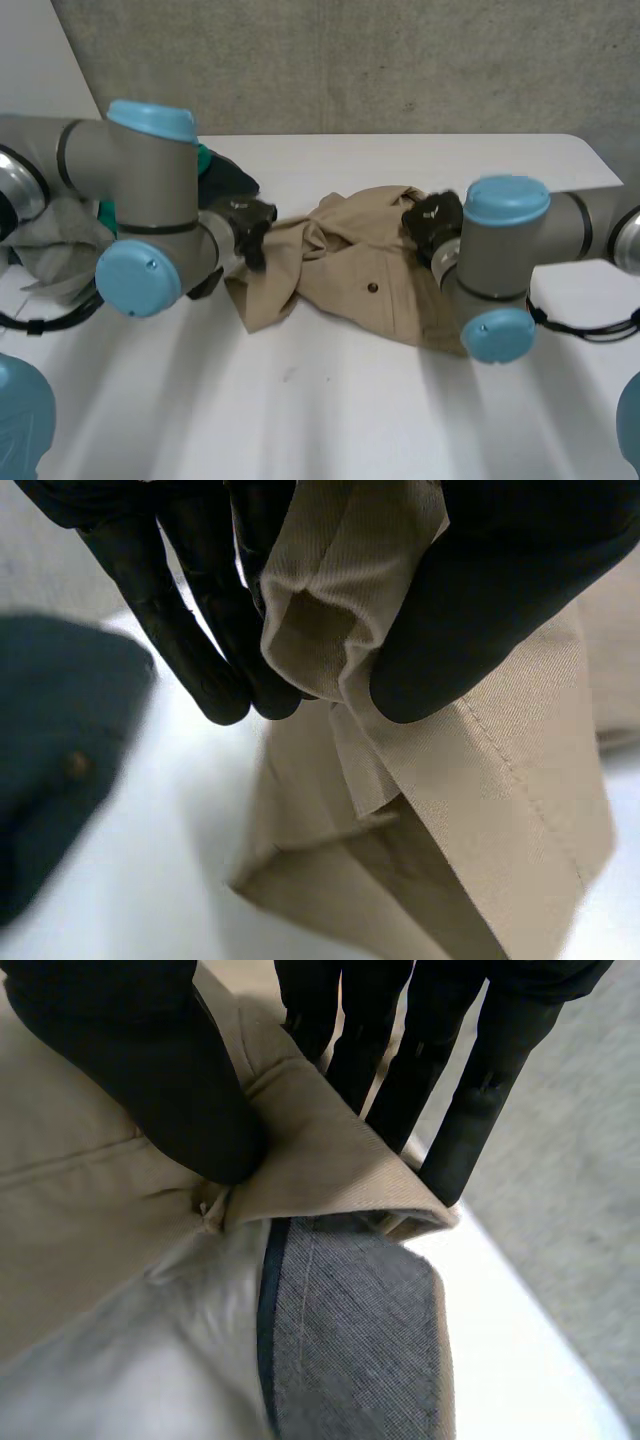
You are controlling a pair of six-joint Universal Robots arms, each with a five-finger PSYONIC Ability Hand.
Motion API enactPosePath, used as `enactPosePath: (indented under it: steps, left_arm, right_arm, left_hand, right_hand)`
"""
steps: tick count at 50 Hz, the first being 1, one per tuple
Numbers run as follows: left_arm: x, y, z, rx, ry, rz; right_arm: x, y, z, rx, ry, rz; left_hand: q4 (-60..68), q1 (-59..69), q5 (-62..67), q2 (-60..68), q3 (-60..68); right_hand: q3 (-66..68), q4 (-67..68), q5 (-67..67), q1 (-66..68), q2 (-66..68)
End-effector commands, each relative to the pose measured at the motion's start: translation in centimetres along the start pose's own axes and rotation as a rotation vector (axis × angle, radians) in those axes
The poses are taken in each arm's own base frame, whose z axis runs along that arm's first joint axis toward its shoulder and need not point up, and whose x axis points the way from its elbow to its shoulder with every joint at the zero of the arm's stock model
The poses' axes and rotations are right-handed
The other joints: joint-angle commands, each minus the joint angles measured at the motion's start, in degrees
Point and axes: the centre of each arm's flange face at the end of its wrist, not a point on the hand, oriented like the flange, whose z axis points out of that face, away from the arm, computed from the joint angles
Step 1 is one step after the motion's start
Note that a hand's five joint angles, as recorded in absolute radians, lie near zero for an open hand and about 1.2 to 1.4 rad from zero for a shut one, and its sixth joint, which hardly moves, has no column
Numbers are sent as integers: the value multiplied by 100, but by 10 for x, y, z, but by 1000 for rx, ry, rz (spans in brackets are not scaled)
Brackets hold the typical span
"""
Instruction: Fold the laundry.
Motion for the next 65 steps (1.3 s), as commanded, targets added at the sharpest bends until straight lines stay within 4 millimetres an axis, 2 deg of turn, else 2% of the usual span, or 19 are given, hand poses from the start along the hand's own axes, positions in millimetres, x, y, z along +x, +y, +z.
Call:
enactPosePath:
  steps: [1, 3, 4, 7, 11, 13, 17, 21, 29, 30, 33, 35, 40, 42, 44, 48, 56, 59, 65]
  left_arm:
    - [-23, -101, -7, 434, -151, 240]
    - [-33, -139, -19, 610, -222, 273]
    - [-47, -174, -34, 791, -304, 270]
    - [-65, -221, -65, 1063, -374, 209]
    - [-65, -232, -83, 1141, -299, 153]
    - [-65, -225, -82, 1108, -264, 137]
    - [-64, -196, -70, 983, -222, 113]
    - [-58, -152, -52, 829, -190, 106]
    - [-31, -25, -8, 450, -95, 94]
    - [-23, -1, -4, 379, -70, 100]
    - [-8, 28, -3, 288, -31, 138]
    - [-5, 34, -6, 263, -25, 163]
    - [-3, 41, -15, 206, -25, 244]
    - [-4, 39, -23, 188, -35, 270]
    - [-5, 38, -33, 161, -45, 292]
    - [-4, 36, -50, 140, -57, 309]
    - [-5, 31, -73, 164, -106, 308]
    - [-3, 35, -77, 147, -109, 304]
    - [7, 50, -77, 71, -89, 296]
  right_arm:
    - [77, -76, 35, 322, 192, -30]
    - [101, -98, 39, 398, 272, -34]
    - [121, -120, 38, 473, 343, -31]
    - [157, -153, 28, 589, 446, -1]
    - [178, -169, 18, 672, 456, 71]
    - [180, -171, 14, 684, 432, 87]
    - [162, -156, 14, 625, 307, 114]
    - [142, -131, 4, 509, 191, 123]
    - [69, -39, -12, 209, -141, 152]
    - [55, -18, -15, 134, -188, 159]
    - [38, 11, -24, -7, -252, 150]
    - [33, 19, -31, -67, -281, 137]
    - [28, 32, -47, -196, -344, 122]
    - [29, 32, -54, -237, -355, 117]
    - [34, 28, -64, -273, -355, 123]
    - [46, 23, -78, -312, -316, 146]
    - [74, 0, -97, -193, -149, 190]
    - [74, -5, -106, -183, -146, 193]
    - [53, -3, -129, -237, -192, 210]
  left_hand:
    - [1159, 1501, 1343, 1163, 1213]
    - [1159, 1501, 1343, 1163, 1213]
    - [1159, 1501, 1343, 1163, 1213]
    - [1159, 1501, 1343, 1163, 1213]
    - [1159, 1501, 1343, 1163, 1213]
    - [1159, 1501, 1343, 1163, 1213]
    - [1159, 1501, 1343, 1163, 1213]
    - [1159, 1501, 1343, 1163, 1213]
    - [1159, 1501, 1343, 1163, 1213]
    - [1159, 1501, 1343, 1163, 1213]
    - [1159, 1501, 1343, 1163, 1213]
    - [1144, 1486, 1328, 1148, 1199]
    - [-569, -227, -385, -565, -514]
    - [-2097, -1755, -1913, -2093, -2042]
    - [-3574, -3232, -3390, -3570, -3519]
    - [-4355, -4012, -4170, -4350, -4300]
    - [-4374, -4032, -4190, -4370, -4319]
    - [-4374, -4031, -4190, -4370, -4319]
    - [-4407, -4065, -4223, -4403, -4352]
  right_hand:
    - [1282, 1186, 1493, 1770, 1308]
    - [1282, 1186, 1493, 1770, 1308]
    - [1282, 1186, 1493, 1770, 1308]
    - [1282, 1186, 1493, 1770, 1308]
    - [1282, 1186, 1493, 1770, 1308]
    - [1282, 1186, 1493, 1770, 1308]
    - [1282, 1186, 1493, 1770, 1308]
    - [1282, 1186, 1493, 1770, 1308]
    - [1282, 1186, 1493, 1770, 1308]
    - [1282, 1186, 1493, 1770, 1308]
    - [1282, 1186, 1493, 1770, 1308]
    - [1282, 1186, 1493, 1770, 1308]
    - [1282, 1186, 1493, 1770, 1308]
    - [1282, 1186, 1493, 1770, 1308]
    - [-5, -100, 207, 483, 21]
    - [-2163, -2259, -1952, -1675, -2137]
    - [-3379, -3475, -3168, -2891, -3353]
    - [-3497, -3593, -3286, -3010, -3471]
    - [-4002, -4097, -3790, -3514, -3976]
